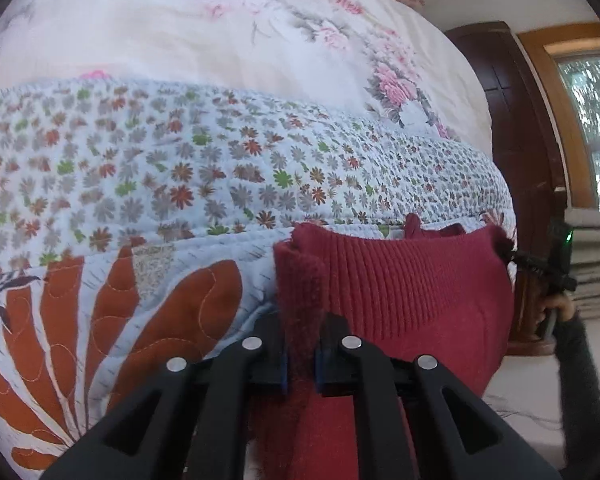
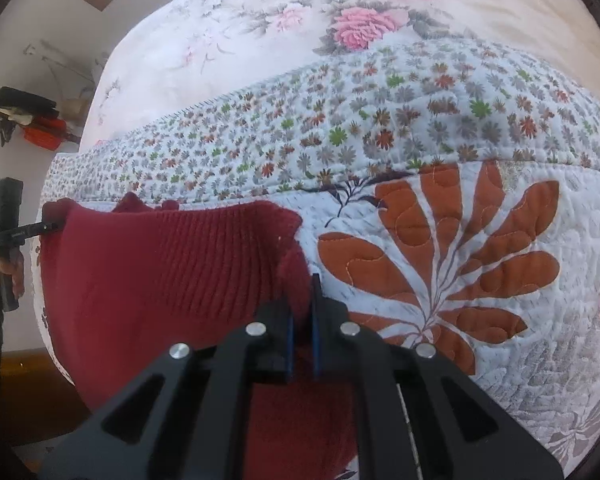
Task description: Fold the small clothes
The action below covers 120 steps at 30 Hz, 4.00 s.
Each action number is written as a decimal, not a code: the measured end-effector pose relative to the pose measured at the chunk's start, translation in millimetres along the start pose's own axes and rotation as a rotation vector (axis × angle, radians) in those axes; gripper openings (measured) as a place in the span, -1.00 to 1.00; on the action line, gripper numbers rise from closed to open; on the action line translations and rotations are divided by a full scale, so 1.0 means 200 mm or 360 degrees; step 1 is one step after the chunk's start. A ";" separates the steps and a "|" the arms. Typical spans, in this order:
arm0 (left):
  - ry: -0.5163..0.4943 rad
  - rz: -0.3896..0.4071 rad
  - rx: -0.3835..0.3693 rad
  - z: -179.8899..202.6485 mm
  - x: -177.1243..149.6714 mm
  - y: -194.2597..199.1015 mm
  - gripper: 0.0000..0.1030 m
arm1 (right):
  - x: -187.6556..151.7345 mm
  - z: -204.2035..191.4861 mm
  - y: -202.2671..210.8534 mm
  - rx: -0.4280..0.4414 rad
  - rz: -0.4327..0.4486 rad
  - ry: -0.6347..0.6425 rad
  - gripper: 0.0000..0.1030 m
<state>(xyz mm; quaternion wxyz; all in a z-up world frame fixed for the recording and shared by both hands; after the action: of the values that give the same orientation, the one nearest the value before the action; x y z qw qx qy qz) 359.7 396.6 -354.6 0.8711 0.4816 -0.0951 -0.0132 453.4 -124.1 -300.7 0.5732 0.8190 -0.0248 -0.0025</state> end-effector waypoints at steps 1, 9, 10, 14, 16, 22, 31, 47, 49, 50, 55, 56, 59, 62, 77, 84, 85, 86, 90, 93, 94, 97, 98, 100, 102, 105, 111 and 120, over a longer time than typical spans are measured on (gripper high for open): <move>-0.0017 0.0005 0.0003 0.01 0.00 0.01 -0.84 | 0.00 -0.01 0.03 0.0012 0.0032 0.0011 -0.89; -0.0139 0.0240 0.0007 0.11 0.13 0.30 -0.86 | 0.05 -0.03 0.20 0.0086 0.0170 0.0021 -0.89; -0.0137 0.0249 0.0011 0.10 0.16 0.31 -0.86 | 0.06 -0.03 0.20 0.0087 0.0174 0.0009 -0.90; -0.0079 0.0246 -0.0005 0.03 0.23 0.28 -0.86 | 0.06 -0.04 0.14 0.0105 0.0114 -0.0013 -0.89; -0.0031 0.0198 -0.0019 -0.03 0.22 0.23 -0.83 | 0.05 -0.05 0.11 0.0081 0.0097 0.0024 -0.89; 0.0056 0.0103 -0.0118 -0.10 0.08 0.17 0.12 | 0.04 -0.03 0.06 0.0090 0.0073 -0.0006 -0.89; -0.0071 -0.0022 -0.0179 -0.04 0.07 0.05 -0.89 | 0.03 -0.02 0.05 0.0099 0.0057 -0.0021 -0.89; -0.0258 0.0291 0.0041 0.10 0.25 0.23 -0.91 | 0.11 0.01 0.16 0.0097 0.0264 -0.0126 -0.90; -0.0191 0.0250 0.0044 0.03 0.24 0.12 -0.91 | 0.11 0.05 0.08 0.0089 0.0236 -0.0189 -0.90; -0.0151 0.0206 0.0066 -0.02 0.22 0.04 -0.91 | 0.11 0.06 0.03 0.0076 0.0212 -0.0212 -0.90; -0.0037 0.0204 0.0102 -0.08 0.10 0.01 -0.69 | 0.03 0.06 0.04 0.0072 0.0227 -0.0215 -0.62; -0.0053 0.0239 0.0165 -0.06 0.09 0.07 -0.37 | 0.00 0.06 0.12 0.0094 0.0293 -0.0209 -0.62; -0.0202 0.0448 0.0241 0.16 0.00 0.33 0.10 | -0.17 -0.04 0.34 0.0285 0.0450 -0.0113 -0.56; -0.0297 0.0616 -0.0092 0.41 -0.16 0.46 0.54 | -0.35 -0.11 0.30 0.0383 0.0375 -0.0054 -0.32; -0.0290 0.0561 -0.0304 0.52 -0.66 0.32 0.11 | -0.79 -0.05 0.31 0.0553 0.0388 -0.0086 -0.30; -0.0119 0.0411 -0.0210 0.40 -0.94 0.08 -0.29 | -0.94 0.14 0.08 0.0456 0.0302 -0.0296 -0.94; -0.0116 0.0452 -0.0235 0.42 -0.95 0.12 -0.17 | -0.98 0.10 0.15 0.0424 0.0347 -0.0242 -0.66; -0.0167 0.0514 -0.0270 0.49 -0.97 0.19 0.03 | -1.02 0.05 0.20 0.0390 0.0392 -0.0171 -0.41; -0.0323 0.0566 -0.0415 0.72 -1.10 0.23 0.28 | -1.19 -0.10 0.23 0.0369 0.0405 0.0024 -0.37; -0.0292 0.0400 -0.0285 0.68 -1.13 0.04 0.29 | -1.23 -0.01 0.03 0.0261 0.0289 -0.0104 -0.58; -0.0226 0.0344 -0.0291 0.62 -1.15 -0.03 0.23 | -1.22 0.04 0.01 0.0262 0.0280 -0.0161 -0.88; -0.0166 0.0355 -0.0327 0.55 -1.18 0.00 0.05 | -1.21 0.11 0.09 0.0186 0.0374 -0.0243 -0.85; -0.0108 0.0396 -0.0352 0.52 -1.20 0.07 0.10 | -1.23 0.13 0.14 0.0124 0.0422 -0.0259 -0.58; -0.0047 0.0489 -0.0353 0.45 -1.26 0.22 0.42 | -1.26 0.14 0.22 -0.0032 0.0514 -0.0271 -0.24; 0.0066 0.0553 -0.0313 0.34 -1.30 0.37 0.74 | -1.31 0.09 0.28 -0.0179 0.0583 -0.0183 -0.24; 0.0185 0.0541 -0.0353 0.20 -1.25 0.50 0.93 | -1.46 -0.24 0.31 -0.0436 0.0695 0.0197 0.19; 0.0283 0.0384 -0.0629 0.05 -1.00 0.44 0.93 | -1.91 -1.14 0.03 -0.0687 0.0882 0.1097 0.36; 0.0311 0.0250 -0.0811 -0.01 -0.68 0.19 0.93 | -2.10 -1.69 -0.46 -0.0944 0.0986 0.1670 0.58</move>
<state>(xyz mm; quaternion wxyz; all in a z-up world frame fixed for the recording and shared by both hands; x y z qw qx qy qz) 223.5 434.5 -344.1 0.9675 0.2372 -0.0413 0.0772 48.0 242.6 -282.3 0.6840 0.4750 0.0247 0.5531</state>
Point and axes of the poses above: each gripper's, at about its wrist camera, not at the fingertips, and y roughly against the way its jaws point, z to its right, x to its top, the point moved 3 cm from there along -y, roughly the way its jaws point, and after that the axes turned 13 degrees about -y, right-handed, at the moved point
